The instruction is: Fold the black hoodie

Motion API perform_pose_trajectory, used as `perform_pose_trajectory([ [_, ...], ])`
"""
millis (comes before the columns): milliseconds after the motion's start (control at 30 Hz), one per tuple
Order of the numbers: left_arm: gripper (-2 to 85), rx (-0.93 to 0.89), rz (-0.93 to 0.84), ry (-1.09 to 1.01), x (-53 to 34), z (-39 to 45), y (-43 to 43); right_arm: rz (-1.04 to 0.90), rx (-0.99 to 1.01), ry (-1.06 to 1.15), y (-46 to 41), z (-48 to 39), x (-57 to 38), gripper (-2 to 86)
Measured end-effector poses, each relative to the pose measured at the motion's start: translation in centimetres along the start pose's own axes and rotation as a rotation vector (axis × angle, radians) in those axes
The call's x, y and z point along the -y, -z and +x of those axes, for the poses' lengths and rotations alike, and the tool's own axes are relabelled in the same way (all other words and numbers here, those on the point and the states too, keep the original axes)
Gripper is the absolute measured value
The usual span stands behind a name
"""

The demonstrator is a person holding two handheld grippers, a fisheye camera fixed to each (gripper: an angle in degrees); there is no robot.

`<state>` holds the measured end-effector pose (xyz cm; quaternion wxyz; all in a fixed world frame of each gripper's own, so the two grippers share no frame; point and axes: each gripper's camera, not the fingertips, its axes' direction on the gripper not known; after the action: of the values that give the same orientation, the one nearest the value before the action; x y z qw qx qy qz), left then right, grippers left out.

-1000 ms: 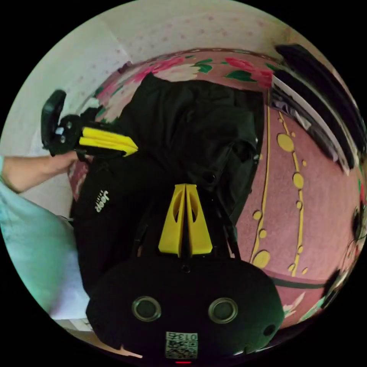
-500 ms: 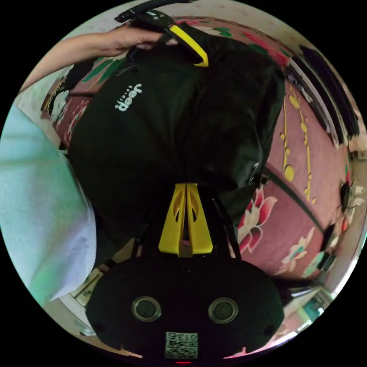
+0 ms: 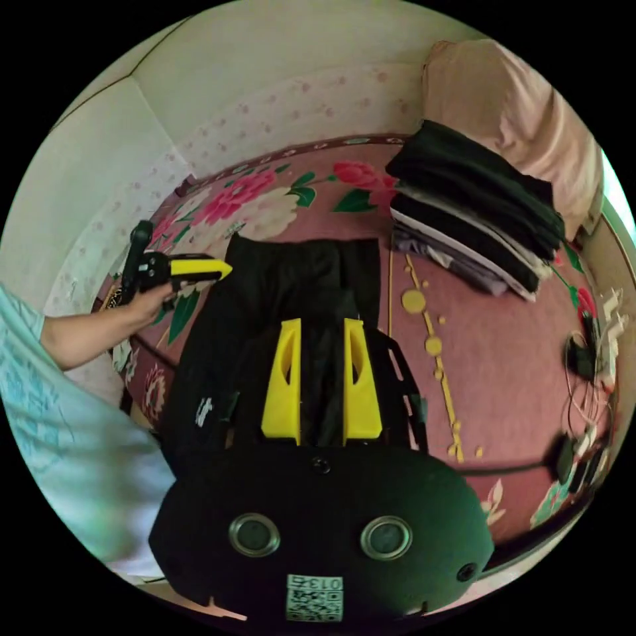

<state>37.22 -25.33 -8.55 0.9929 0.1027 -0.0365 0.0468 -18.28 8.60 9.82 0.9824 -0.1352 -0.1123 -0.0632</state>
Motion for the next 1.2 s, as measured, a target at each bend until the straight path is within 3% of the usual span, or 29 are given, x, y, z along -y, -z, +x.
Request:
perform_pose_trajectory([
  [233,-0.3,0.027,-0.014,0.018,0.6,-6.0,-3.1,-0.213,0.078,-0.017,-11.6,3.8,11.8,9.5],
  [300,-0.3,0.003,-0.048,0.023,0.7,-7.9,-5.1,-0.359,0.109,0.041,-14.5,3.9,13.1,2.7],
  [467,-0.3,-0.149,-0.058,0.138,-0.1,-12.2,-8.5,-0.176,-0.033,0.043,-11.3,4.7,12.8,0.7],
  [600,-0.3,-0.388,-0.078,0.369,-1.6,-17.6,-11.5,-0.233,-0.026,0.081,-13.5,5.8,12.3,0.5],
  [700,-0.3,-0.453,0.001,0.372,-2.5,-20.4,-9.8,-0.224,0.047,0.061,-11.2,6.3,13.9,0.6],
  [767,-0.3,-0.453,0.094,0.263,-2.5,-20.8,-8.0,-0.144,0.064,0.084,-8.2,6.1,14.3,0.6],
  [867,-0.3,-0.309,0.168,0.204,-1.5,-21.9,-7.4,-0.078,0.018,0.14,-5.8,4.0,15.2,0.6],
  [933,-0.3,-0.305,0.115,0.196,-0.4,-22.8,-9.4,-0.103,-0.042,0.241,-6.5,1.9,16.0,0.5],
  [1000,-0.3,-0.258,-0.112,0.143,0.6,-23.6,-14.0,-0.221,-0.204,0.273,-9.5,1.1,16.6,0.5],
  [1033,-0.3,-0.269,-0.129,0.136,0.6,-23.8,-14.8,-0.277,-0.212,0.282,-10.5,1.4,16.6,0.5],
  [1067,-0.3,-0.28,-0.123,0.161,0.5,-24.6,-15.7,-0.337,-0.16,0.284,-11.9,2.2,16.4,0.4],
  [1200,0.0,-0.35,-0.114,0.227,0.4,-27.6,-16.4,-0.286,0.005,0.147,-9.9,5.0,17.2,0.7],
])
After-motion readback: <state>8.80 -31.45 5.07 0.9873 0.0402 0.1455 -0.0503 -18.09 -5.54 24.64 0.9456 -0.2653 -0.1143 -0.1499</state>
